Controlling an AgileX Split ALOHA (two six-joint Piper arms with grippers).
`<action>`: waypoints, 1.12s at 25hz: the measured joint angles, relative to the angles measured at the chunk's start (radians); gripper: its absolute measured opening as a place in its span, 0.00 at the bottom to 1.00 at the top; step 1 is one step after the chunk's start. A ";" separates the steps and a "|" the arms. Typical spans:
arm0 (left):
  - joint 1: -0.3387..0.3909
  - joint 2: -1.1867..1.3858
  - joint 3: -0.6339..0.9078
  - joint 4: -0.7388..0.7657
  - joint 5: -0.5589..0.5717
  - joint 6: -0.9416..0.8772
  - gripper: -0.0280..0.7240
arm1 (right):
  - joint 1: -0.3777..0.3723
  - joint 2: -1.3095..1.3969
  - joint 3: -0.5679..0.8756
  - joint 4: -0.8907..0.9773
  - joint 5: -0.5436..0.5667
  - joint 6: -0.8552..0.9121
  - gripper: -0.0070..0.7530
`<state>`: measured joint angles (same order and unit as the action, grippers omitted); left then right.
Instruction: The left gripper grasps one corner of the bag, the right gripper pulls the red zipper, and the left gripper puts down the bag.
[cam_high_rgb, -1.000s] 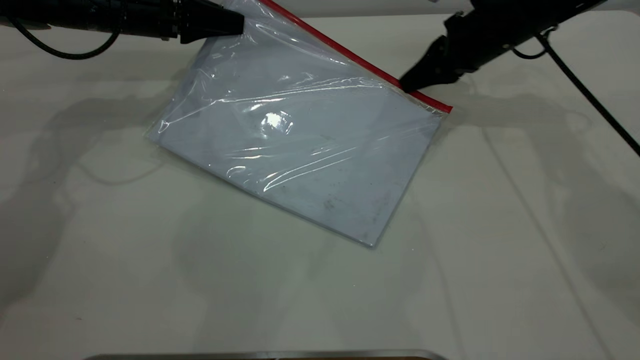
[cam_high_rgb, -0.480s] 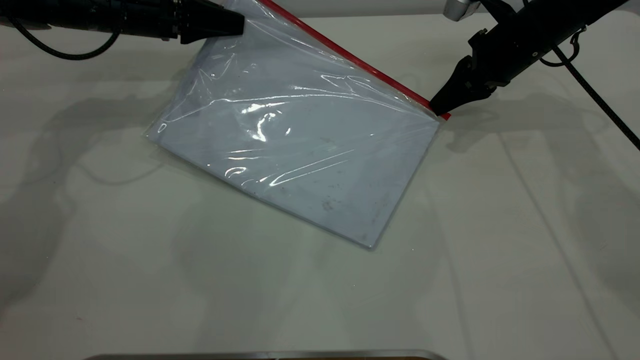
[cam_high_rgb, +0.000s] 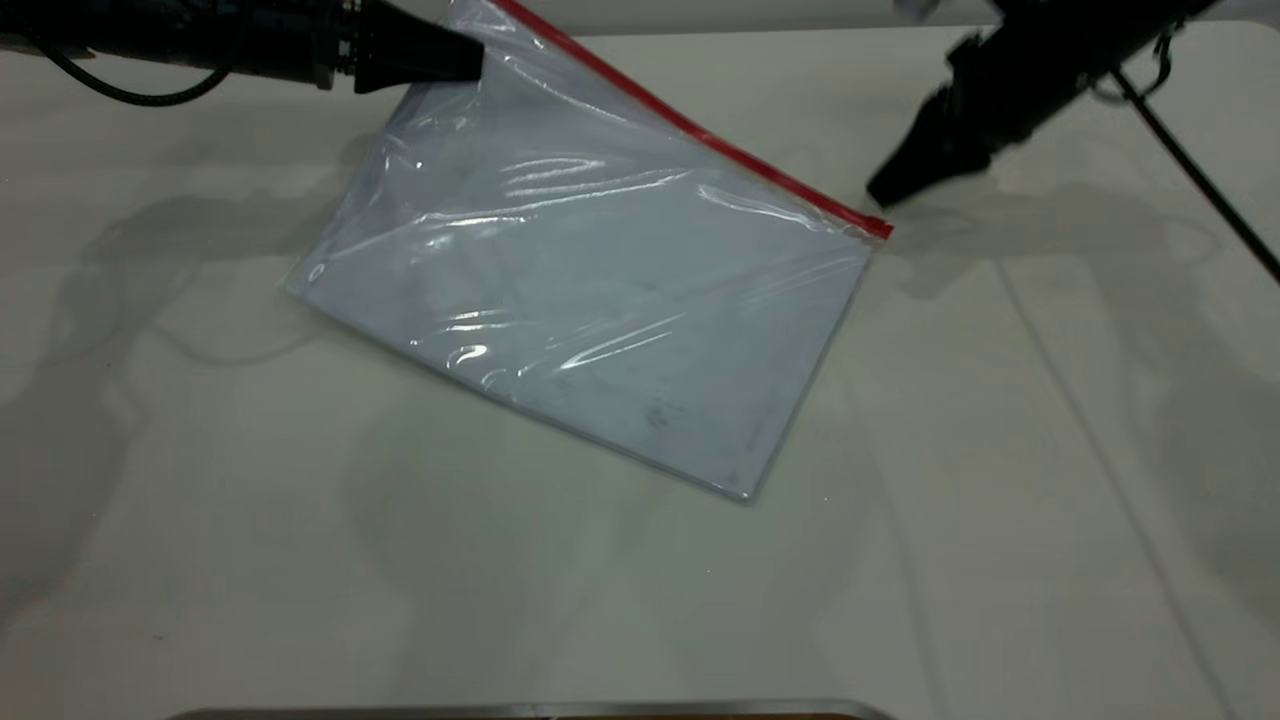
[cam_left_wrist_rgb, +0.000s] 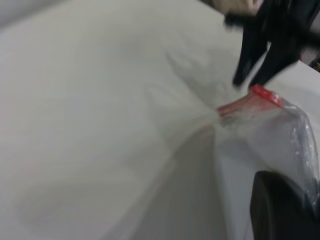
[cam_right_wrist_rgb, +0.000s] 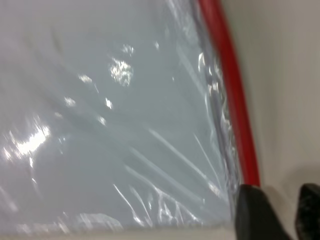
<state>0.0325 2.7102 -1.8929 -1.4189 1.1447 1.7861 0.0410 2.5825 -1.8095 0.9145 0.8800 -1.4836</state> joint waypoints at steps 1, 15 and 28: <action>-0.002 0.000 0.000 0.031 0.000 -0.032 0.14 | 0.002 -0.032 0.000 0.022 0.025 0.001 0.44; -0.038 -0.077 0.000 0.193 0.002 -0.540 0.60 | 0.035 -0.609 0.001 0.116 0.323 0.247 0.54; 0.035 -0.590 0.000 0.447 0.022 -0.882 0.60 | 0.032 -1.124 0.042 -0.411 0.355 1.015 0.54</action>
<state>0.0672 2.1207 -1.8929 -0.9720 1.1672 0.9046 0.0730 1.4581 -1.7677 0.5034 1.2350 -0.4689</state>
